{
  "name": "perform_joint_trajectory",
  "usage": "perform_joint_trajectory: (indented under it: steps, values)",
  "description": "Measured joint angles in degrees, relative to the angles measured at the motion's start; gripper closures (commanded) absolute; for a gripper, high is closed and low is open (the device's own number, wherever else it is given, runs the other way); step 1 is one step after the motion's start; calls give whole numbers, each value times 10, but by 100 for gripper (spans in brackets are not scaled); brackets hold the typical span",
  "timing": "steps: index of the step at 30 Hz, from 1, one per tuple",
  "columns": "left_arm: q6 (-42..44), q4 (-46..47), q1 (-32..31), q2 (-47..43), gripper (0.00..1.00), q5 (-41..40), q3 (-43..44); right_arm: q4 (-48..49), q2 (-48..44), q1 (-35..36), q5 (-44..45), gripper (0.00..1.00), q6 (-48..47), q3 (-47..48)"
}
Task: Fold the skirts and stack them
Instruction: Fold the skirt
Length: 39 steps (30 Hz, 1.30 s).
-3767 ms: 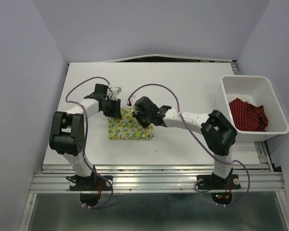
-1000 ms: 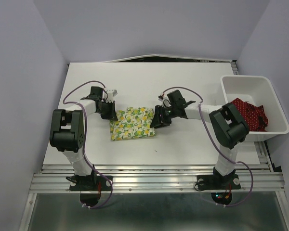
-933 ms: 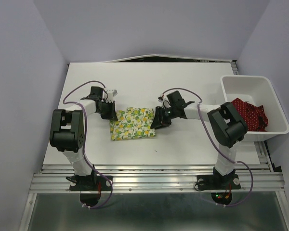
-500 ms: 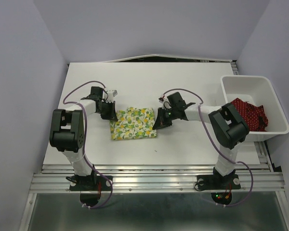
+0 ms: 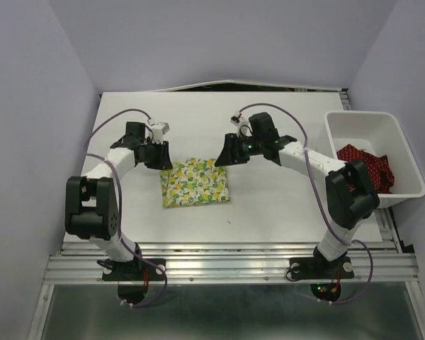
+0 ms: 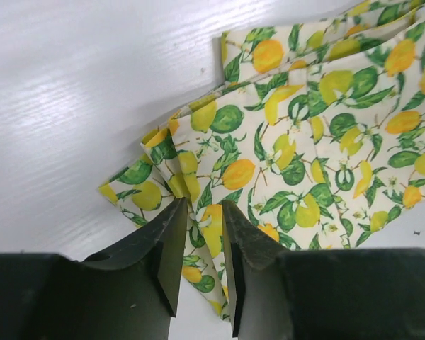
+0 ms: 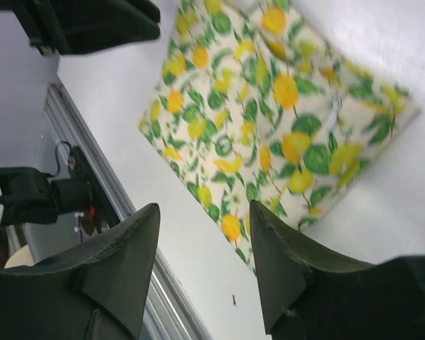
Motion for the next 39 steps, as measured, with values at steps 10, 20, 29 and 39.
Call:
perform_joint_trajectory:
  steps: [10, 20, 29, 39]
  values:
    - [-24, 29, -8, -106, 27, -61, -4, 17, 45, 40, 13, 39, -40, 92]
    - [-60, 40, -57, -119, 22, -155, -51, 37, 166, 62, 77, 40, -61, 78]
    - [-68, 40, -80, -118, 21, -203, -52, 121, 181, 89, 158, 39, -6, 67]
    - [-91, 20, -80, -101, 20, -259, -27, 182, 283, 120, 226, 32, 164, 186]
